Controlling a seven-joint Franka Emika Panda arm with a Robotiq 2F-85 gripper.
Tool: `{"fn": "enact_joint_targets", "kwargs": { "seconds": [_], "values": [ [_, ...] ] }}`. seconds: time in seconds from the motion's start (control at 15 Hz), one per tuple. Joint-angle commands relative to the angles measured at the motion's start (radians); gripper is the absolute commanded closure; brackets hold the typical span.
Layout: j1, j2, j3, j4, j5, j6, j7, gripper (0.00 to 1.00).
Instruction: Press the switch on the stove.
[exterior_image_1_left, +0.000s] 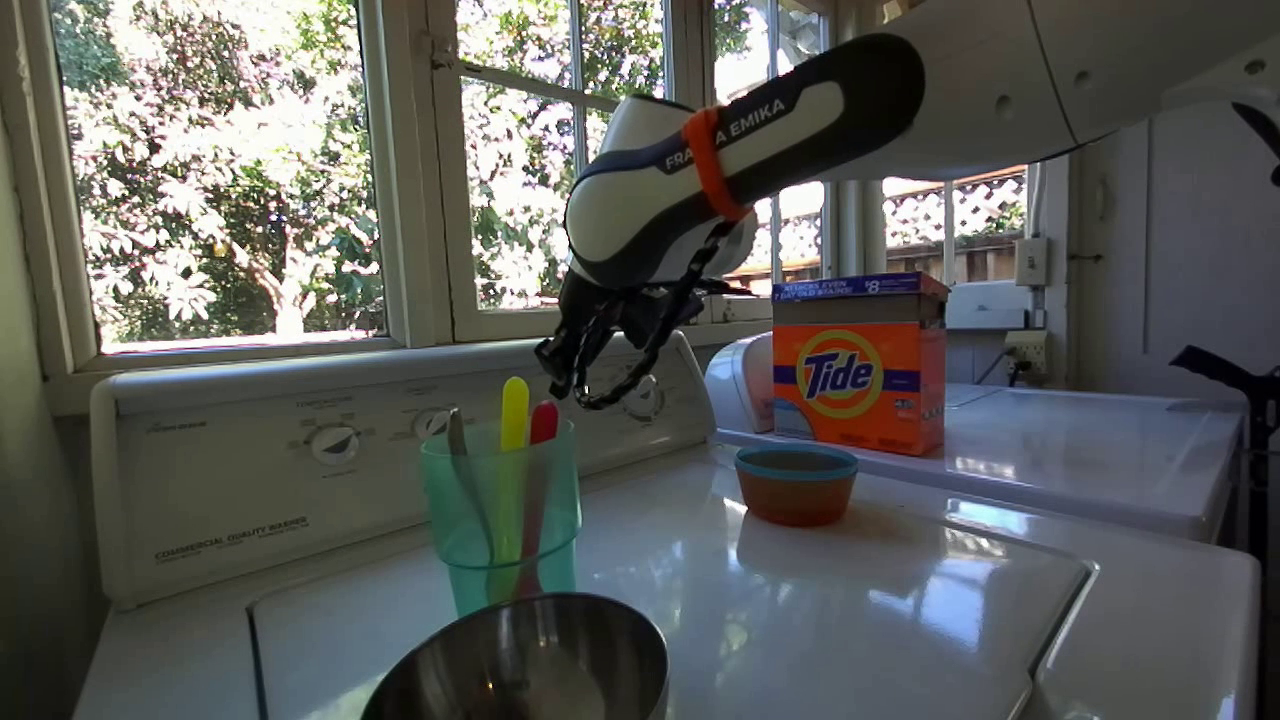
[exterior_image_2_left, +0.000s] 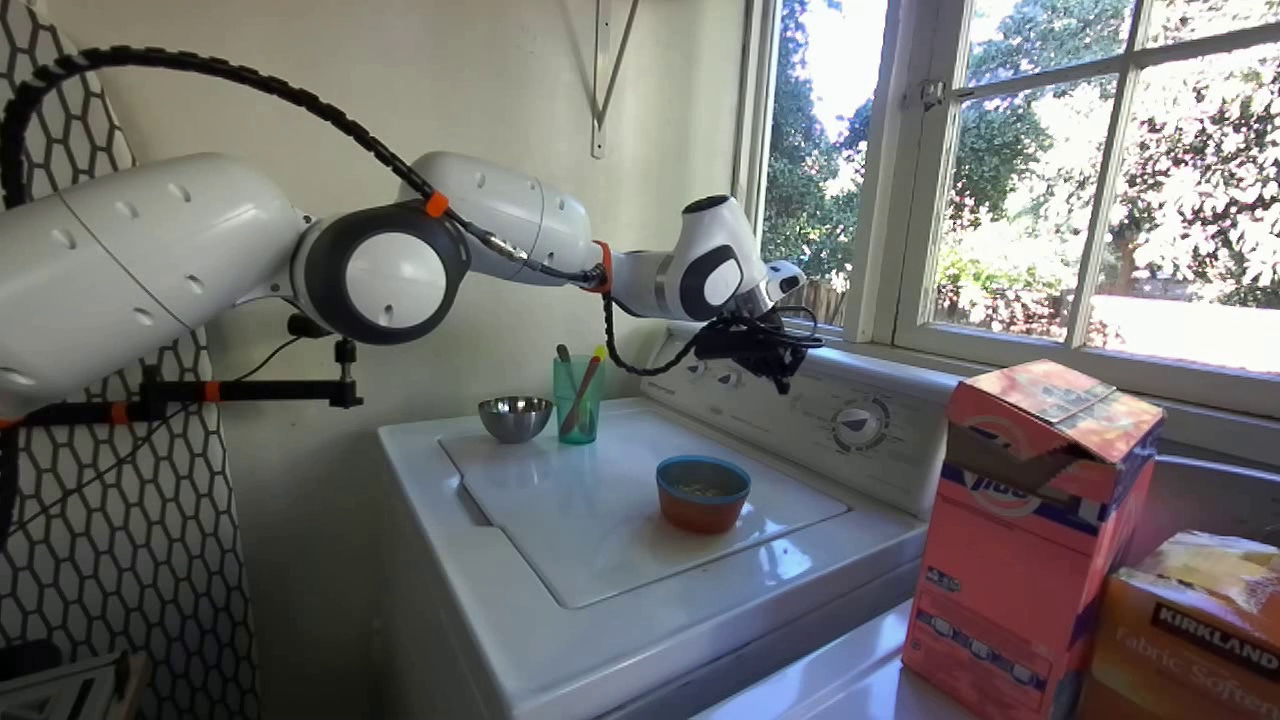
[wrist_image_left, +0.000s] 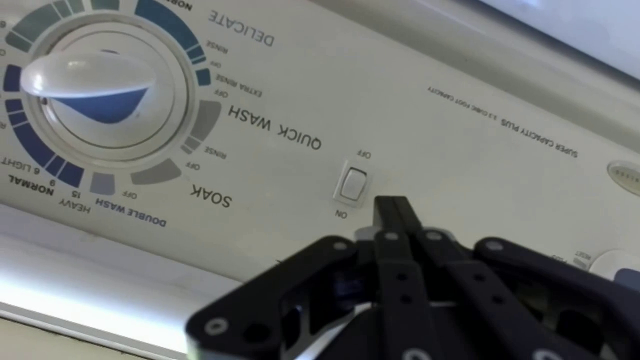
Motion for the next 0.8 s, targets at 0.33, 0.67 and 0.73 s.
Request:
{"fn": "enact_joint_targets", "kwargs": {
  "seconds": [0.33, 0.67, 0.73],
  "values": [
    [0.006, -0.027, -0.029, -0.039, -0.005, -0.044, 0.045, 1.00],
    [0.007, -0.029, -0.038, -0.043, -0.004, -0.086, 0.057, 1.00],
    [0.007, -0.026, -0.040, -0.039, -0.005, -0.081, 0.061, 1.00]
  ]
}}
